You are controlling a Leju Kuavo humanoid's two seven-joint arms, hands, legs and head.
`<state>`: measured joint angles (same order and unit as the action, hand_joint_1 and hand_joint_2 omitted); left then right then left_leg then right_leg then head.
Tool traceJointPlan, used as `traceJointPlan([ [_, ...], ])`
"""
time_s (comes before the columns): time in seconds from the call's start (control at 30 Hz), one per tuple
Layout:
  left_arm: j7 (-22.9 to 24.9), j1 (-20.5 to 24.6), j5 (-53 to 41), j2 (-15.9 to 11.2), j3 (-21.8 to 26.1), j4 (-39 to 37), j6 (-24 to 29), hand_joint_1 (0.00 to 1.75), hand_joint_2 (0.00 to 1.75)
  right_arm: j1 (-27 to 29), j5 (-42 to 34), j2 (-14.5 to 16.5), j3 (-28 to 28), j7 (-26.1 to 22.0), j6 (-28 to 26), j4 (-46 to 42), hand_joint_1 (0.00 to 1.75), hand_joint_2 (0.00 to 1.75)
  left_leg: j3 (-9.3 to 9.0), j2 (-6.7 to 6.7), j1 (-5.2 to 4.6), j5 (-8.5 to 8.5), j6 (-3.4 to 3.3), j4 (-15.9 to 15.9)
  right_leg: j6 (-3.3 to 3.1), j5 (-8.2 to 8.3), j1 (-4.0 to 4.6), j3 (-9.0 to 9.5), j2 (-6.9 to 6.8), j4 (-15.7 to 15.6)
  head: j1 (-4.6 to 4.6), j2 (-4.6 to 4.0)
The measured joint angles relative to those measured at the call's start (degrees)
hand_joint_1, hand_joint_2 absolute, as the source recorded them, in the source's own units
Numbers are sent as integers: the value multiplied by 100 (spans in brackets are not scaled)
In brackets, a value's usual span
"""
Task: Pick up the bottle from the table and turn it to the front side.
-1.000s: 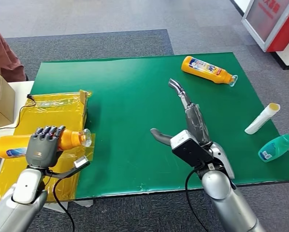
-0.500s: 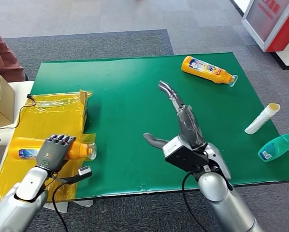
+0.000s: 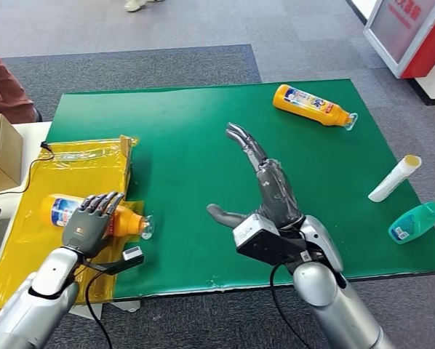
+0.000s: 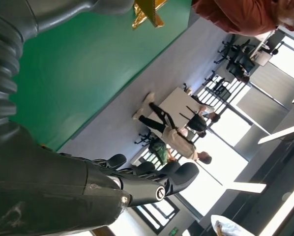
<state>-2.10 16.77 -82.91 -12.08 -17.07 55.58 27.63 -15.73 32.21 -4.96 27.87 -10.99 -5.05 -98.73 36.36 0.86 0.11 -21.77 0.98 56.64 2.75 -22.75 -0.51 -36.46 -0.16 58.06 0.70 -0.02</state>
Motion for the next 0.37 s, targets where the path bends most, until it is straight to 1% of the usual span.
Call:
traceJointPlan([
  [0.1,-70,-156,240,7,23,208,83,0,175,12,94,0,4,79,-40,-1,0,175,0,0,0,-1,0,0,0,-1,0,0,1,0,0,0],
  [0.27,-228,-834,750,62,197,1045,223,0,175,130,180,0,-35,161,-129,-43,0,175,0,2,0,-8,-1,0,1,-9,0,-2,1,0,1,0],
  [0.37,-281,-1103,827,93,271,1428,214,0,175,169,223,0,-61,165,-130,-47,0,175,1,1,0,-9,-1,0,-1,-11,0,-2,1,0,0,0],
])
